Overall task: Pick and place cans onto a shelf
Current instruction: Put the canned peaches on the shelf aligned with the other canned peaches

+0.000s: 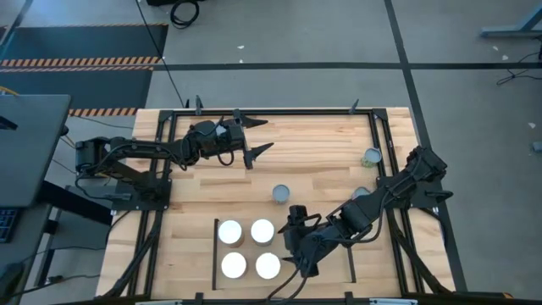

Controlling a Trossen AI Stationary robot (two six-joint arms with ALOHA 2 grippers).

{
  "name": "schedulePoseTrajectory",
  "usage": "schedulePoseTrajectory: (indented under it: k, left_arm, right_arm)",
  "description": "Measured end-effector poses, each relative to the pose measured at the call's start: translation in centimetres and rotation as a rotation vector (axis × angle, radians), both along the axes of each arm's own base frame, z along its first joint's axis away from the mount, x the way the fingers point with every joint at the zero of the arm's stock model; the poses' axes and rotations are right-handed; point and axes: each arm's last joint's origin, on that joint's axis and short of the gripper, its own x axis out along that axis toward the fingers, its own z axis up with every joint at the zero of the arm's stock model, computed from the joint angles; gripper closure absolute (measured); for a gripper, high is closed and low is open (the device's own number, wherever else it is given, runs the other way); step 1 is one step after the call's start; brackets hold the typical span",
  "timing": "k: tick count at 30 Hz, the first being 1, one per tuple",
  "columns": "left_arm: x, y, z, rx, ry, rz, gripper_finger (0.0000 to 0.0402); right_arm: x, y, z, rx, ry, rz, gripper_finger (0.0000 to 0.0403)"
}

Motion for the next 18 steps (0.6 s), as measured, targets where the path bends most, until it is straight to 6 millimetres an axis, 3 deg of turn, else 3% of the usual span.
schedulePoseTrajectory:
  k: [3, 10, 18]
  left_arm:
    - [0.0, 0.0, 0.0, 0.0, 0.0, 0.0, 0.0051]
    - [0.0, 0.0, 0.0, 0.0, 0.0, 0.0, 0.0051]
    - [0.0, 0.0, 0.0, 0.0, 0.0, 0.0, 0.0051]
  right_arm:
    - [-0.5, -0.3, -0.3, 0.003, 0.066, -0.029, 0.0055]
    - [-1.2, 1.1, -0.4, 0.238, 0.175, -0.044, 0.0055]
    - [-1.8, 3.9, -1.1, 0.223, -0.001, -0.288, 0.0055]
